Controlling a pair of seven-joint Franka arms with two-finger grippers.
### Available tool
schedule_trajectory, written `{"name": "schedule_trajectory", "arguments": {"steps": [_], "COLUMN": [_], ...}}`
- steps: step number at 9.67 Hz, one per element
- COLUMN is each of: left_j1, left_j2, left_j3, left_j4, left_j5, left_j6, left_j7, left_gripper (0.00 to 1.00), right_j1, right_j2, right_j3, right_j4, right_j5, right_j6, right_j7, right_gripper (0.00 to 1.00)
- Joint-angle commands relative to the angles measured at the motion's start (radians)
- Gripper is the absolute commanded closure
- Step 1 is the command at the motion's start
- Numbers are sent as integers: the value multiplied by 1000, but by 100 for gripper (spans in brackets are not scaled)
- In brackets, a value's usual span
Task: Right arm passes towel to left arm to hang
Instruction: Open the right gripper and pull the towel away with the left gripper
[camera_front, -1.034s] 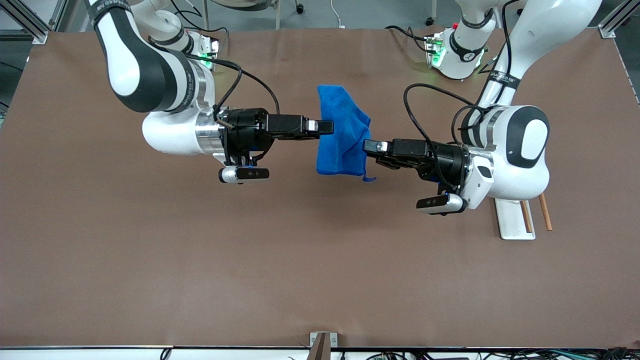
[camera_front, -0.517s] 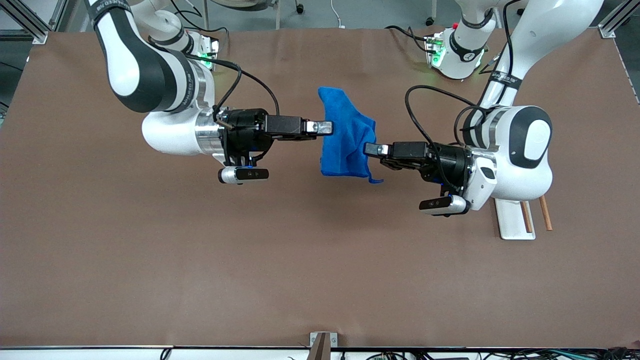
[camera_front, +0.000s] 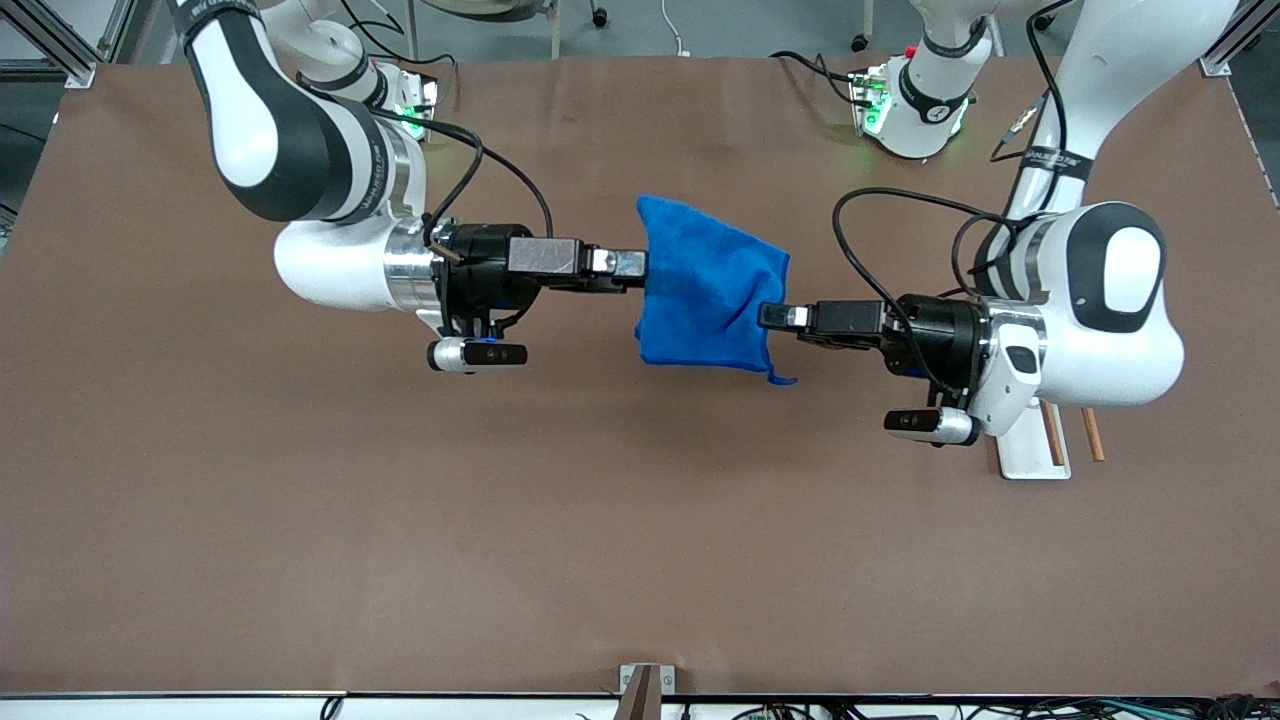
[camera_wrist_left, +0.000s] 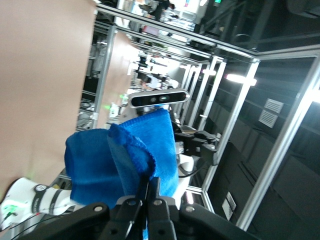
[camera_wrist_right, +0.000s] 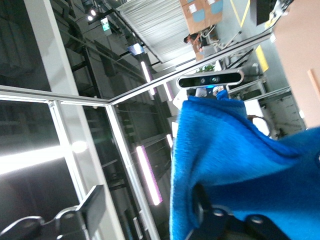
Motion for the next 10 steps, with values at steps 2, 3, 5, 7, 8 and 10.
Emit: {"name": "schedule_trajectory", "arguments": {"steps": [2,3,5,7,8,10], "left_j1": [49,78,118,172,186,189], "left_j2": [3,0,-16,-20,-20,-36], "left_j3": [0,-1,-1,-1,-1,0], "left_j4": [-7,-7,-7,0,11,19], "left_j5": [210,270,379,541,653,884], "left_j6": [16,14,10,8,8,8], "left_j7": [-93,-102,-128,-194,-205,-243], "left_gripper": [100,100,100,100,100,100], "right_j1": [-2,0,-26,-72,-107,-200], "right_j2": [0,-3,-6,-11,-11,-33], "right_j3": [-9,-12,-19,-25,-25,-41], "right_j4": [46,34,-10,-37,-41,-40], "right_j5": [-415,-512,-691,-876,-959,-1172], "right_j6": [226,238,250,235,191,65], "right_j7": [119,137,137,139,140,142], "right_gripper": [0,0,0,0,0,0]}}
